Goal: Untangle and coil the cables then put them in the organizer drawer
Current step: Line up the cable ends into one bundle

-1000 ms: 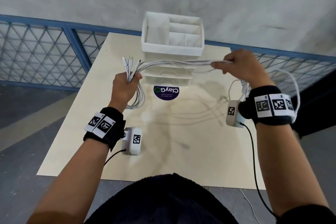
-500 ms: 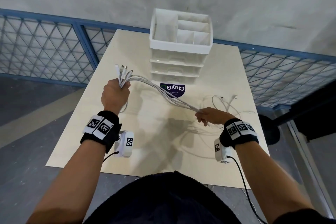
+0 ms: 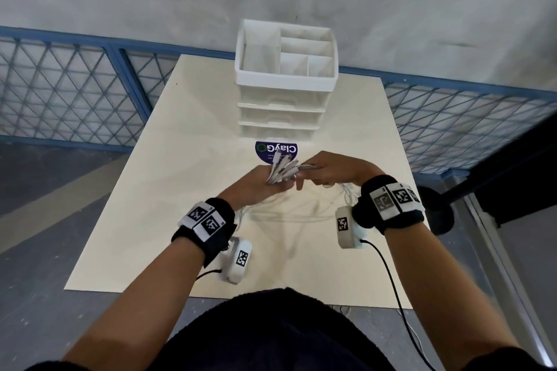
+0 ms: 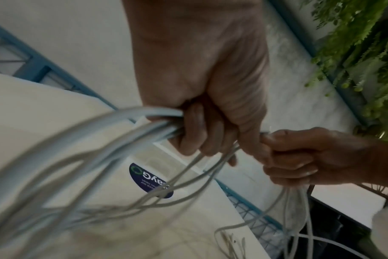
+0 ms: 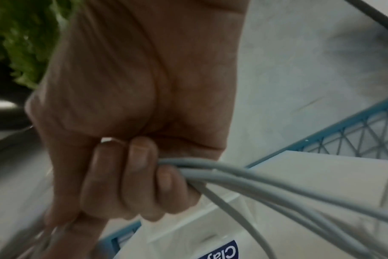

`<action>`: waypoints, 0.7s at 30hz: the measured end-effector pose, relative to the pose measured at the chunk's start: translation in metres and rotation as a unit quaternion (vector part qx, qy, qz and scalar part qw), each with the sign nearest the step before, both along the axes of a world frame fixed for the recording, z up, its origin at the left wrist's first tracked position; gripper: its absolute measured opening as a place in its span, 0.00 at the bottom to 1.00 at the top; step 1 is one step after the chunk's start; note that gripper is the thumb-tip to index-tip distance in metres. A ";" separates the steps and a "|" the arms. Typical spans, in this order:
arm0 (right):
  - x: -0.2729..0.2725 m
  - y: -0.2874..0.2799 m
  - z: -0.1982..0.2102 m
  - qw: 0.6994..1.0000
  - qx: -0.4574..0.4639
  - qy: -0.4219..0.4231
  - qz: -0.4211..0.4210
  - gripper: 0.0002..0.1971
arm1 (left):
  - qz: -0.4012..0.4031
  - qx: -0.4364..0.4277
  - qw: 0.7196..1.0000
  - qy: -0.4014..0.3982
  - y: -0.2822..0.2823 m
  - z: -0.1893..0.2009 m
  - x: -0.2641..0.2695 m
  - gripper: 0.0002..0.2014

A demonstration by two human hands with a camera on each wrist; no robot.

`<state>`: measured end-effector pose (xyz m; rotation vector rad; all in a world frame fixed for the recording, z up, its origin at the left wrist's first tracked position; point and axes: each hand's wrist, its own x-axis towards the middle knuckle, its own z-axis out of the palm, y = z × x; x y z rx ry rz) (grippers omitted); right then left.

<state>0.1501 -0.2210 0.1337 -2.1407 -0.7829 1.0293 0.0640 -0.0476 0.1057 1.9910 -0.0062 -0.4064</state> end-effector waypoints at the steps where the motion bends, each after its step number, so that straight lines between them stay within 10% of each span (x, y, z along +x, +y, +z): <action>1: 0.000 -0.004 0.001 1.000 0.008 0.014 -0.012 0.13 | -0.002 0.013 1.000 -0.008 -0.001 -0.002 0.002 0.06; 8: 0.012 -0.068 -0.024 0.973 -0.099 -0.068 -0.199 0.24 | 0.034 0.140 0.987 -0.067 0.036 0.011 0.017 0.09; 21: 0.020 -0.144 -0.054 0.781 -0.337 -0.337 -0.403 0.14 | -0.041 0.179 0.982 -0.031 0.002 0.004 0.018 0.05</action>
